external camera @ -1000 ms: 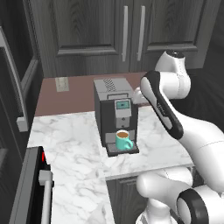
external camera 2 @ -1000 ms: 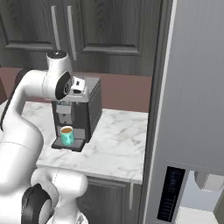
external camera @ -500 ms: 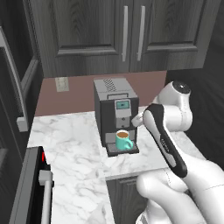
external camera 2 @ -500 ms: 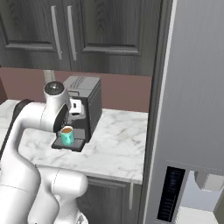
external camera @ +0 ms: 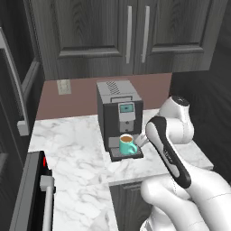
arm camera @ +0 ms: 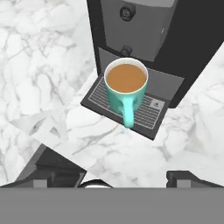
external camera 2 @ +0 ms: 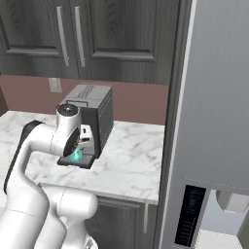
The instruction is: Pick up the brewed coffee from the coffee machine and place it next to the breakfast plate on the dining counter.
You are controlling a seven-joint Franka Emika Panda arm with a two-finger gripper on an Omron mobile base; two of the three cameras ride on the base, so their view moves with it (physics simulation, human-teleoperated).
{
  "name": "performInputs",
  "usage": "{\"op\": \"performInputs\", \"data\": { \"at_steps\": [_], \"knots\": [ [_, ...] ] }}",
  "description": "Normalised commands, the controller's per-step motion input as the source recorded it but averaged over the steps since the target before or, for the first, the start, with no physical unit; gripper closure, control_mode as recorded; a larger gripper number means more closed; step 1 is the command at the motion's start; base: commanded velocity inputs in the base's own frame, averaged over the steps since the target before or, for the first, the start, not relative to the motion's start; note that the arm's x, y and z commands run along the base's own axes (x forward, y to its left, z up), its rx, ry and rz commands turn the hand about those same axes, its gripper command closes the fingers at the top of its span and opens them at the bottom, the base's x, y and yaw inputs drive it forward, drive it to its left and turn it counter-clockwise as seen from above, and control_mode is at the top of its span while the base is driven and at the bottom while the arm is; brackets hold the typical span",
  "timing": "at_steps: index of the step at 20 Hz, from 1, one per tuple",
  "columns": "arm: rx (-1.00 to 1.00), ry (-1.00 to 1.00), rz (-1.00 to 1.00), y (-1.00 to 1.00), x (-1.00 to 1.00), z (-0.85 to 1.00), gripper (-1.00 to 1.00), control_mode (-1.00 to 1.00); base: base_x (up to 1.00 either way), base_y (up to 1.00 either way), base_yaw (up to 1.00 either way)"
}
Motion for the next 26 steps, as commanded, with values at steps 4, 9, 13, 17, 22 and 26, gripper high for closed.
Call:
{"op": "performInputs", "data": {
  "at_steps": [4,9,13,17,22,26],
  "knots": [
    [-0.03,0.24,0.10,0.04,0.02,-0.45,-1.00,-1.00,0.00,0.00,0.00],
    [0.00,0.09,0.07,0.04,0.11,-0.42,-1.00,-1.00,0.00,0.00,0.00],
    [0.00,0.00,0.05,0.01,0.18,-0.44,-1.00,-1.00,0.00,0.00,0.00],
    [0.00,-0.03,0.04,0.00,0.21,-0.30,-1.00,-1.00,0.00,0.00,0.00],
    [0.00,-0.07,0.03,0.00,0.19,-0.23,-1.00,-1.00,0.00,0.00,0.00],
    [0.00,-0.10,0.03,0.00,0.19,-0.12,-1.00,-1.00,0.00,0.00,0.00]
  ]
}}
